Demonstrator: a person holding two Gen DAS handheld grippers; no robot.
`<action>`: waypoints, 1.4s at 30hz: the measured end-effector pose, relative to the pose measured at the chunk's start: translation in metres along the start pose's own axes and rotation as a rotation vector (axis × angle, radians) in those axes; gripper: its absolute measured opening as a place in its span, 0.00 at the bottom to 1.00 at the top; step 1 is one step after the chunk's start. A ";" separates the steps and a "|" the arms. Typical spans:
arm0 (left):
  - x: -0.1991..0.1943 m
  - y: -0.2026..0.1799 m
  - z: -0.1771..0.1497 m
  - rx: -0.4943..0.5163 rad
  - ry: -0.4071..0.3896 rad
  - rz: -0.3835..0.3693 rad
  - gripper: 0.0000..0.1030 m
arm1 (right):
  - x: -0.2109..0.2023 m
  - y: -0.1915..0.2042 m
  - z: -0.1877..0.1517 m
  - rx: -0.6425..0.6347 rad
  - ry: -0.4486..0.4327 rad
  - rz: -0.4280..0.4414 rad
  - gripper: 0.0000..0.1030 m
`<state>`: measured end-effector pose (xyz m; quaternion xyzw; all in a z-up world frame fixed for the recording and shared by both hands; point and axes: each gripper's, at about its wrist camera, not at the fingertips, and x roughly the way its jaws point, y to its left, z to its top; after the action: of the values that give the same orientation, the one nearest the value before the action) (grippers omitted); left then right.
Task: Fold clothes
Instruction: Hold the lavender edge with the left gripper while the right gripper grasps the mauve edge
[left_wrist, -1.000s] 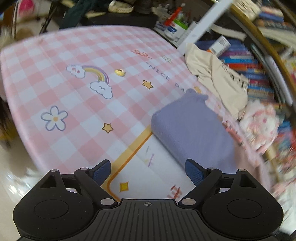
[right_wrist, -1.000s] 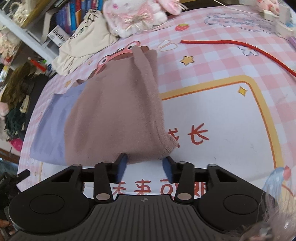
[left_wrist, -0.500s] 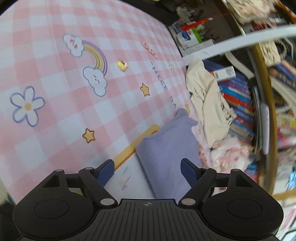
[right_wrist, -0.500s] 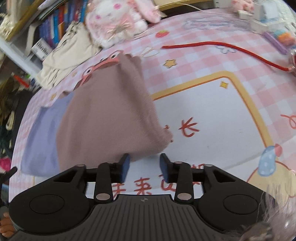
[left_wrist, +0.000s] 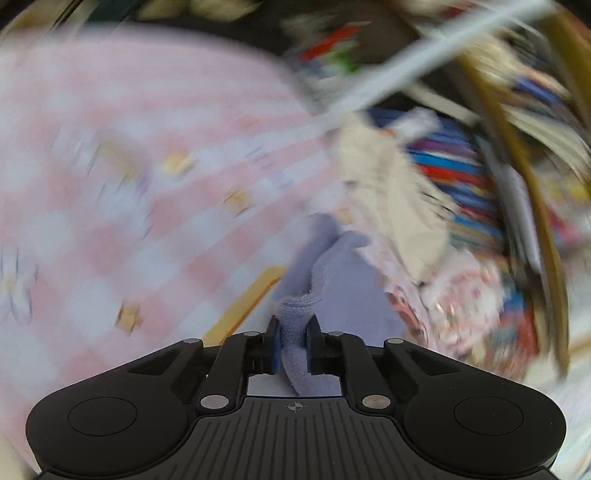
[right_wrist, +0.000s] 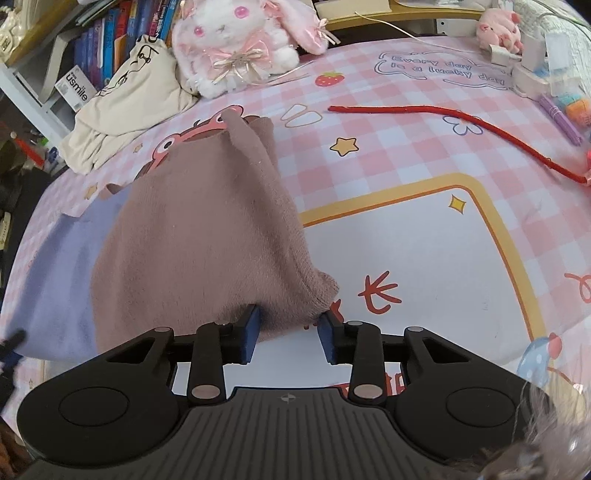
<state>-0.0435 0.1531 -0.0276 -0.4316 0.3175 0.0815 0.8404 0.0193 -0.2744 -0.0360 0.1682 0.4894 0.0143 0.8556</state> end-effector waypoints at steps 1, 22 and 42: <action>-0.003 -0.006 -0.001 0.051 -0.011 -0.004 0.11 | 0.000 0.001 0.000 -0.003 0.002 -0.005 0.31; 0.024 0.050 -0.003 -0.245 0.065 -0.057 0.21 | 0.004 0.012 0.003 -0.060 0.029 -0.051 0.33; 0.006 0.072 0.018 -0.186 0.048 -0.034 0.18 | 0.004 0.040 -0.017 -0.080 0.025 -0.025 0.32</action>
<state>-0.0604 0.2103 -0.0724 -0.5152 0.3212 0.0860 0.7900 0.0123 -0.2312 -0.0350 0.1273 0.5013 0.0254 0.8555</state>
